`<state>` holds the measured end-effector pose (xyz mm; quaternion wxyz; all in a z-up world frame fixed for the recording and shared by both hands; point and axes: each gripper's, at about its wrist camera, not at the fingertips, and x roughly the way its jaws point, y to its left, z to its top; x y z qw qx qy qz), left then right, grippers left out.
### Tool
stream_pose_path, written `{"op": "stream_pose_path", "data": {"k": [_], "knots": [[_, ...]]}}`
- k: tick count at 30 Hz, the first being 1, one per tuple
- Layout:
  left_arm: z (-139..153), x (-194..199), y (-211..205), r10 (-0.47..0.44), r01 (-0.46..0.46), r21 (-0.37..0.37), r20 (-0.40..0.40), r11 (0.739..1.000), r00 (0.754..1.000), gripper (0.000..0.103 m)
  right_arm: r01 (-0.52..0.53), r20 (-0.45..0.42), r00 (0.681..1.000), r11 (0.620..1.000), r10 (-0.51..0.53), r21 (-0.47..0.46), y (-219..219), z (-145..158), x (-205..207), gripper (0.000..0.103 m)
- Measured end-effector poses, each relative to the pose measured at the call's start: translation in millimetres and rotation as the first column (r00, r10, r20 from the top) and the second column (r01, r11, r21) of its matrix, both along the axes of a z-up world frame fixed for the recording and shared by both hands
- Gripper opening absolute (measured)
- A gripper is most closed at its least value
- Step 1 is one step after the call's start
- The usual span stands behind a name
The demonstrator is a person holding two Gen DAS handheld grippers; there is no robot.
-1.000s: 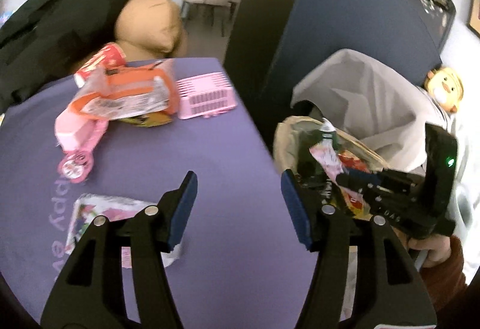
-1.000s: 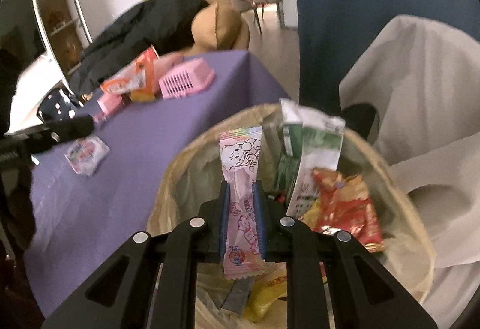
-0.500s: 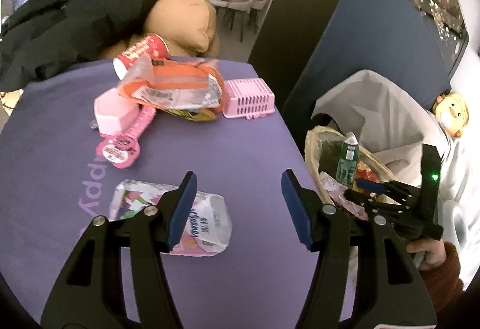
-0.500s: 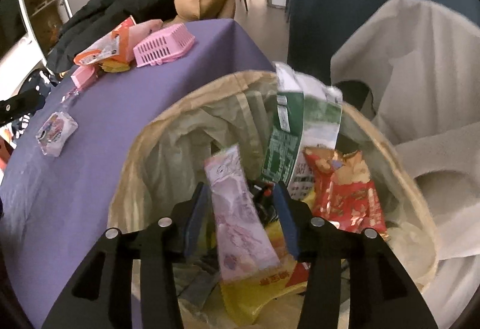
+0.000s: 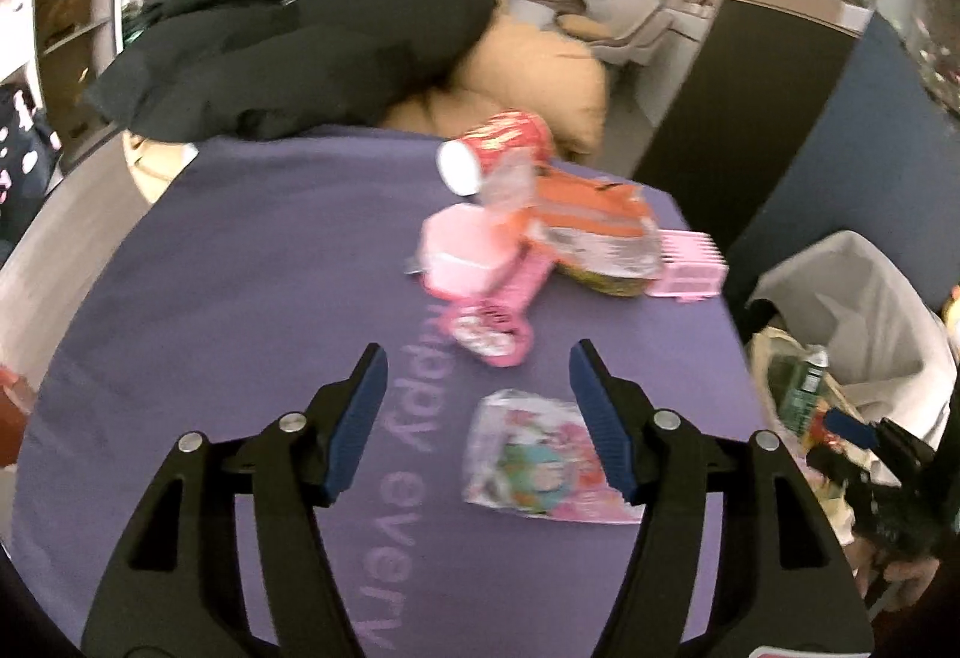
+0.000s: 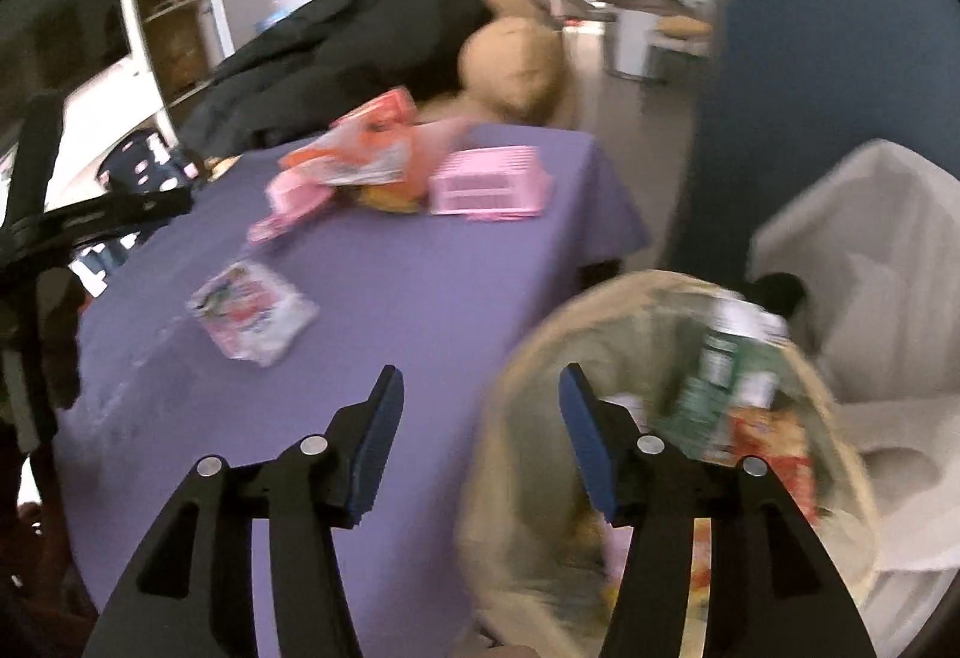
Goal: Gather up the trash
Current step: 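Grasp the orange air-cushion bag with the left tool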
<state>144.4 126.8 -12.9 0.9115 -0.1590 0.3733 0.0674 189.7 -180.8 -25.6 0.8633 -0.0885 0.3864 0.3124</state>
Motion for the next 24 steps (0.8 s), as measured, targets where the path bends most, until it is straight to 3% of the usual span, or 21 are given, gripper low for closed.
{"op": "stream_pose_path", "data": {"k": [10,16,18,20,22,24], "knots": [[-20,-4,27,0.047,-0.048,-0.027,-0.031,0.998,0.998,0.06,-0.188,-0.07,0.98,0.982,0.188,0.008,101,-21,8,0.051],[-23,-4,27,0.031,-0.032,-0.031,-0.031,0.999,0.999,0.06,-0.235,-0.111,0.967,0.971,0.229,-0.044,138,-39,13,0.052],[-23,-5,26,0.029,-0.03,-0.033,-0.031,0.999,0.999,0.06,-0.241,-0.088,0.968,0.968,0.235,-0.07,140,-39,9,0.051],[-23,-5,25,0.023,-0.024,-0.033,-0.03,0.999,0.999,0.06,-0.241,-0.062,0.97,0.964,0.235,-0.11,139,-39,4,0.045],[-23,-4,24,0.019,-0.02,-0.035,-0.031,0.999,0.999,0.06,-0.235,-0.049,0.972,0.963,0.231,-0.133,133,-39,2,0.032],[-22,-3,23,0.012,-0.013,-0.038,-0.028,0.999,1.0,0.06,-0.236,-0.053,0.972,0.963,0.231,-0.132,124,-38,1,0.027]]}}
